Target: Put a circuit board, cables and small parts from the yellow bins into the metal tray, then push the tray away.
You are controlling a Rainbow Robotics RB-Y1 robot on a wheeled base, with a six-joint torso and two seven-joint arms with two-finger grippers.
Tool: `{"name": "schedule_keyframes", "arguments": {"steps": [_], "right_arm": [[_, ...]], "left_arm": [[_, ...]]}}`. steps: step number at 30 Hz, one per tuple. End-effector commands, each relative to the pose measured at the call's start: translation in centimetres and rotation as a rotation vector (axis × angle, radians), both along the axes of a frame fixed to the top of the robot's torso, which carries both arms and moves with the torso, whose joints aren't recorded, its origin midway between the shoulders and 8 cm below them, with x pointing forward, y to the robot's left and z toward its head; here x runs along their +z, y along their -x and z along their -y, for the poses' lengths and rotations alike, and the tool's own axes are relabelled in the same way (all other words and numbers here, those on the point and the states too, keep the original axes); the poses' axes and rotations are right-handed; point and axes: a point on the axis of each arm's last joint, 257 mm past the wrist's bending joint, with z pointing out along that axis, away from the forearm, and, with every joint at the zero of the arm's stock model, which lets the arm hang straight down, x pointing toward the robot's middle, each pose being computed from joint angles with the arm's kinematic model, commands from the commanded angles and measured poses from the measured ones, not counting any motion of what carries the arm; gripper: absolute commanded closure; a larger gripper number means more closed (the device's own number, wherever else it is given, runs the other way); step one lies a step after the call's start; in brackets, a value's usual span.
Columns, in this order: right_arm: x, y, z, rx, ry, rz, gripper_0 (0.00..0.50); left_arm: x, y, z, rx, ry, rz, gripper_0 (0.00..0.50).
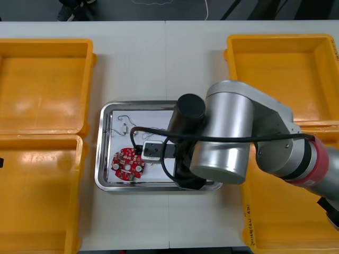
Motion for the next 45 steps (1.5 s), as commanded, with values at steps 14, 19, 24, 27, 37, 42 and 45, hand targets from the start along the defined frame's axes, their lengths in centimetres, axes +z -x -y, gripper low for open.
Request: {"name": "schedule_keyframes", "arguments": {"steps": [14,19,24,27,37,42,45], "right_arm": [[-2.2,1.8,-4.8,0.172,0.046,0.066,0.000],[-3.1,1.7,-5.4,0.183,0.063,0.080,0.000],[-4.3,1.4,-5.9,0.196,0.074,0.085,0.000],[-4.6,1.3,-6.0,0.204,0.082,0.091,0.000],[-5.6,1.1,-6.6,0.211,0.108,0.083,0.000],[-5.8,0.7,-6.8,0.211,0.121,0.083,0.000],[-6.0,0.6,-6.7,0.212,0.131,0.078,0.000]], "left_arm": [[1.2,0.5,-1.3,-0.114,-0.111,0.005,0.000],[1.2,0.5,-1.3,-0.114,-0.111,0.005,0.000],[1.2,0.5,-1.3,-0.114,-0.111,0.005,0.000],[1.2,0.5,-1.3,-0.114,-0.111,0.005,0.000],[1.2,0.5,-1.3,-0.114,-0.111,0.005,0.000],[1.2,0.5,-1.3,-0.114,-0.111,0.005,0.000],[1.2,0.5,-1.3,-0.114,-0.111,0.005,0.000]]}}
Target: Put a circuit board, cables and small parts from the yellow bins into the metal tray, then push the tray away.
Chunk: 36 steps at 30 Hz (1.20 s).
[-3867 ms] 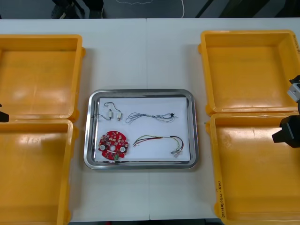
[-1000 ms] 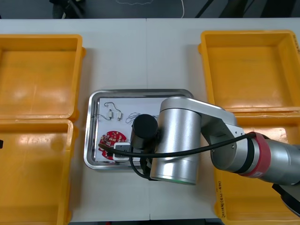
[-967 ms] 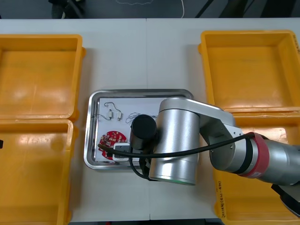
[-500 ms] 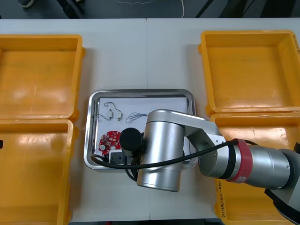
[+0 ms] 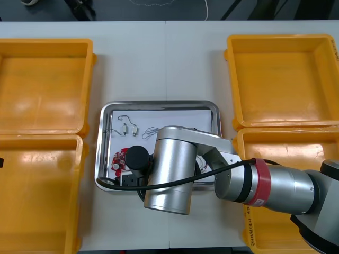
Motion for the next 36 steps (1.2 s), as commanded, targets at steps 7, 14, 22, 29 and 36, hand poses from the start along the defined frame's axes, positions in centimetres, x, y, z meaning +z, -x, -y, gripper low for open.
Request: {"name": "schedule_keyframes", "arguments": {"steps": [7,14,22,29,36], "right_arm": [[0.94,-0.23,-1.98,0.091,0.014,0.039,0.000],[0.86,-0.24,-1.88,0.095,0.019,0.040,0.134],[0.86,-0.24,-1.88,0.095,0.019,0.040,0.451],[0.87,-0.41,-1.67,0.094,0.023,0.043,0.500],[1.24,-0.69,-1.57,0.093,0.029,0.049,0.500]], "left_arm": [[1.20,0.53,-1.29,-0.113,-0.110,0.004,0.000],[1.20,0.53,-1.29,-0.113,-0.110,0.004,0.000],[1.20,0.53,-1.29,-0.113,-0.110,0.004,0.000],[1.20,0.53,-1.29,-0.113,-0.110,0.004,0.000],[1.20,0.53,-1.29,-0.113,-0.110,0.004,0.000]]}}
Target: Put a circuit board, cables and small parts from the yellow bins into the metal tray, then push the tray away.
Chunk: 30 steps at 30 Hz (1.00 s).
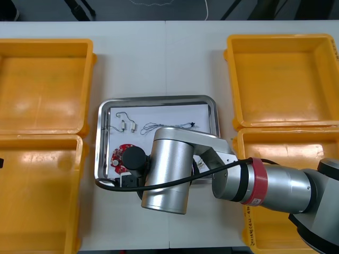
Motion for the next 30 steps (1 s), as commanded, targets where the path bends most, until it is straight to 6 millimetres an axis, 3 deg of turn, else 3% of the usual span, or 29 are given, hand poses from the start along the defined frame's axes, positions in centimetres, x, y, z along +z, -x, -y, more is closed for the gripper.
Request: {"name": "schedule_keyframes", "arguments": {"steps": [1,16,30], "right_arm": [[1.6,-0.5,-1.5,0.079,0.010,0.044,0.500],[6.9,-4.8,-1.4,0.064,0.016,0.144,0.500],[10.1,-9.9,-0.2,-0.018,0.048,0.196,0.500]], "left_arm": [[1.2,0.5,-1.3,-0.084,-0.096,0.005,0.000],[1.2,0.5,-1.3,-0.084,-0.096,0.005,0.000],[1.2,0.5,-1.3,-0.084,-0.096,0.005,0.000]]}}
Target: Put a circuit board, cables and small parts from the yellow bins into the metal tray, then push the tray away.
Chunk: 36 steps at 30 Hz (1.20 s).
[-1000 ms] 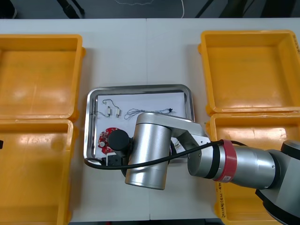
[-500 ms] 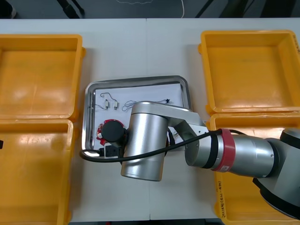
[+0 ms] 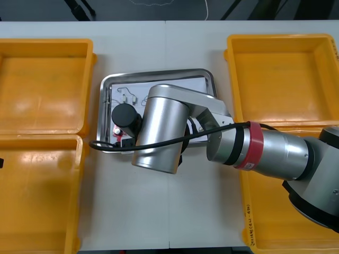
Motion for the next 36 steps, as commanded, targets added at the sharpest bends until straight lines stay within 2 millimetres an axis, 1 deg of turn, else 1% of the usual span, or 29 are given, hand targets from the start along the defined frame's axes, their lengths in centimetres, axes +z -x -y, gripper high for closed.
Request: {"name": "schedule_keyframes", "arguments": {"steps": [1,11,14,26,36], "right_arm": [[3.9,-2.6,-1.0,0.007,-0.017,0.044,0.500],[5.6,-6.0,-0.6,-0.024,-0.010,0.084,0.500],[6.6,-7.1,-0.6,-0.032,-0.015,0.102,0.500],[8.6,-10.1,-0.7,-0.040,-0.044,0.141,0.500],[9.5,-12.1,-1.1,-0.028,-0.076,0.173,0.500]], "left_arm": [[1.2,0.5,-1.3,-0.084,-0.096,0.005,0.000],[1.2,0.5,-1.3,-0.084,-0.096,0.005,0.000],[1.2,0.5,-1.3,-0.084,-0.096,0.005,0.000],[1.2,0.5,-1.3,-0.084,-0.096,0.005,0.000],[1.2,0.5,-1.3,-0.084,-0.096,0.005,0.000]]}}
